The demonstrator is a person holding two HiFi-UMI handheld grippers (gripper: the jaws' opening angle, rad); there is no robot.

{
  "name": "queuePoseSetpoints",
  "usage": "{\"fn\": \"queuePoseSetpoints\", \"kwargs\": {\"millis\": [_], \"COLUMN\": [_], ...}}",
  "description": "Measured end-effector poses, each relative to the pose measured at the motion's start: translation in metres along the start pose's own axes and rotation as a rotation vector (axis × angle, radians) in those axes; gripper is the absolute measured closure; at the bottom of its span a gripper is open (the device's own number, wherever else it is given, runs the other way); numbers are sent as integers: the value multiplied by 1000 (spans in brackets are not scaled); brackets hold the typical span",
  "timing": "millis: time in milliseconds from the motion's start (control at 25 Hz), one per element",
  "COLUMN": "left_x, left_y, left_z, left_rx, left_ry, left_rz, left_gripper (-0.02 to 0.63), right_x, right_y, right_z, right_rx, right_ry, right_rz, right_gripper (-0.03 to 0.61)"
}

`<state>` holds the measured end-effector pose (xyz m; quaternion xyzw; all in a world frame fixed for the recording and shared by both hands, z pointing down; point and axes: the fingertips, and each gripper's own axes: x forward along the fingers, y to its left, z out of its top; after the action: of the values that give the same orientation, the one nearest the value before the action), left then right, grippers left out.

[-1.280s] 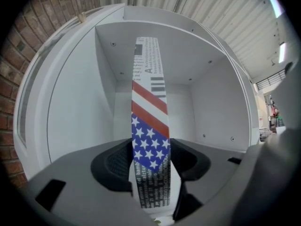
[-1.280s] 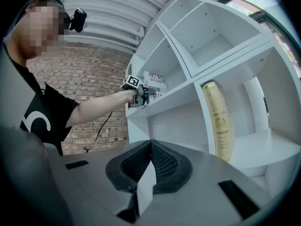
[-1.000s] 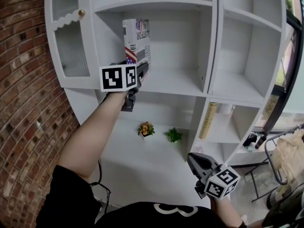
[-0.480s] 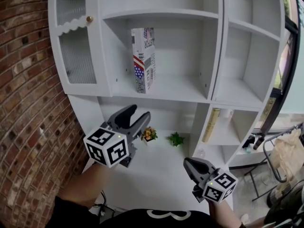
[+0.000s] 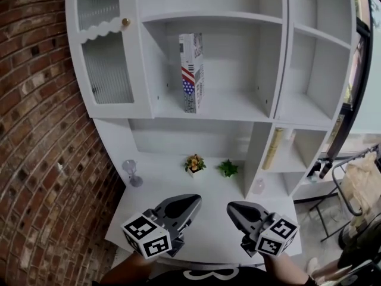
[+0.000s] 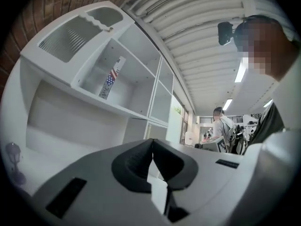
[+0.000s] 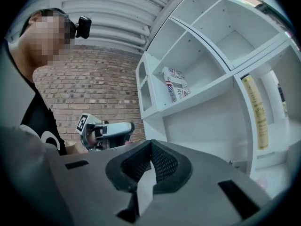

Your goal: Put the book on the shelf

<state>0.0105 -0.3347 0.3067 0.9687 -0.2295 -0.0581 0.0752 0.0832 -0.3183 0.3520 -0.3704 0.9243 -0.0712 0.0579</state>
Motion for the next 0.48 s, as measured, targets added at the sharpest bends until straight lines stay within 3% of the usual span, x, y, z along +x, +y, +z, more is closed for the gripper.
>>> {"fn": "queuePoseSetpoints", "kwargs": {"millis": [200, 480], "left_x": [-21, -52], "left_y": [-16, -17], "left_z": [-27, -57], "left_rx": [-39, -122], "left_ry": [7, 15], "left_rz": [-49, -48], "left_gripper": [611, 611], "right_x": [1, -6], "right_y": [20, 29], "right_z": [-12, -46], "right_rx": [33, 138], "right_ry": [-8, 7], "right_rz": [8, -20], "right_gripper": [568, 569]}}
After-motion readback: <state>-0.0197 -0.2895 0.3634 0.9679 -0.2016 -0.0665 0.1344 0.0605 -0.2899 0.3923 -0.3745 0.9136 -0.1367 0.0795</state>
